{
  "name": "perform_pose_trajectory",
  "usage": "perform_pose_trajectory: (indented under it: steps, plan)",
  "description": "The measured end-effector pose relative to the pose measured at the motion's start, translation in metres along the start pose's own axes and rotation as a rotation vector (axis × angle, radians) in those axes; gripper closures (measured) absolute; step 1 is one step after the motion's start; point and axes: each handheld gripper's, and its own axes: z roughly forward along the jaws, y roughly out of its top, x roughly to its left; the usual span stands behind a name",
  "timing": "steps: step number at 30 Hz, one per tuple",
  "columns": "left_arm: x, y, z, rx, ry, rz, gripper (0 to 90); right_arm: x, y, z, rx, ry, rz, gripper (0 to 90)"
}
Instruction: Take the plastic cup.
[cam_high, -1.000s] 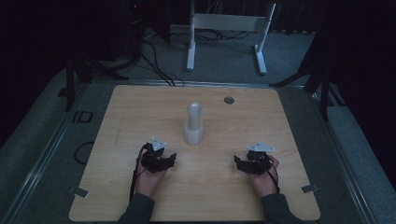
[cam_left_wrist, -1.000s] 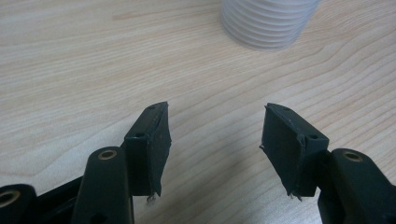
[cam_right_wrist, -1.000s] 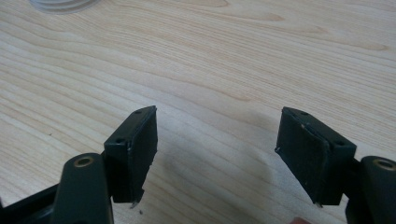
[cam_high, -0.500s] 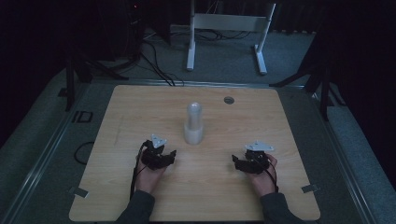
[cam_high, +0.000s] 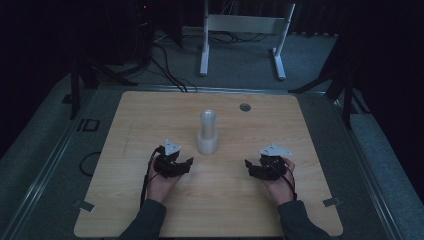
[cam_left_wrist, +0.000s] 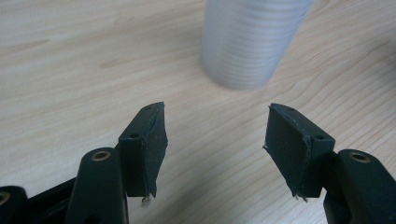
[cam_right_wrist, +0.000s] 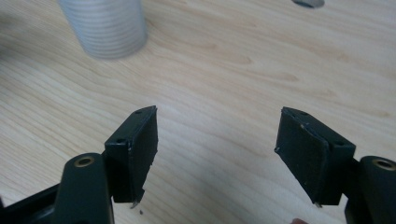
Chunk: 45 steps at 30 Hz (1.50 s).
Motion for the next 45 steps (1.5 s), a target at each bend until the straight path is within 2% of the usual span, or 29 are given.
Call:
perform_pose_trajectory:
  steps: [9,16,21,22,27,37,45]
  plan:
    - [-0.004,0.01,0.001,-0.011,-0.001,0.017,38.3,0.003,0.013,-0.002,-0.019,0.007,-0.013,29.1]
    - [-0.008,0.018,0.003,-0.017,0.003,0.057,37.0,0.009,0.024,0.0,-0.022,0.035,-0.031,29.2]
    - [-0.008,0.021,0.004,-0.017,0.002,0.058,36.9,0.013,0.03,0.001,-0.023,0.042,-0.05,29.2]
    - [-0.008,0.025,0.004,-0.023,0.004,0.059,36.9,0.016,0.035,0.002,-0.025,0.045,-0.066,29.2]
    - [-0.007,0.029,0.004,-0.035,0.0,0.051,36.9,0.018,0.044,0.002,-0.035,0.055,-0.07,29.2]
    - [-0.012,0.034,0.009,-0.056,-0.027,0.077,35.9,0.022,0.058,0.002,-0.061,0.077,-0.08,32.3]
    - [-0.016,0.037,0.012,-0.079,-0.023,0.089,32.5,0.026,0.068,0.001,-0.076,0.087,-0.092,32.6]
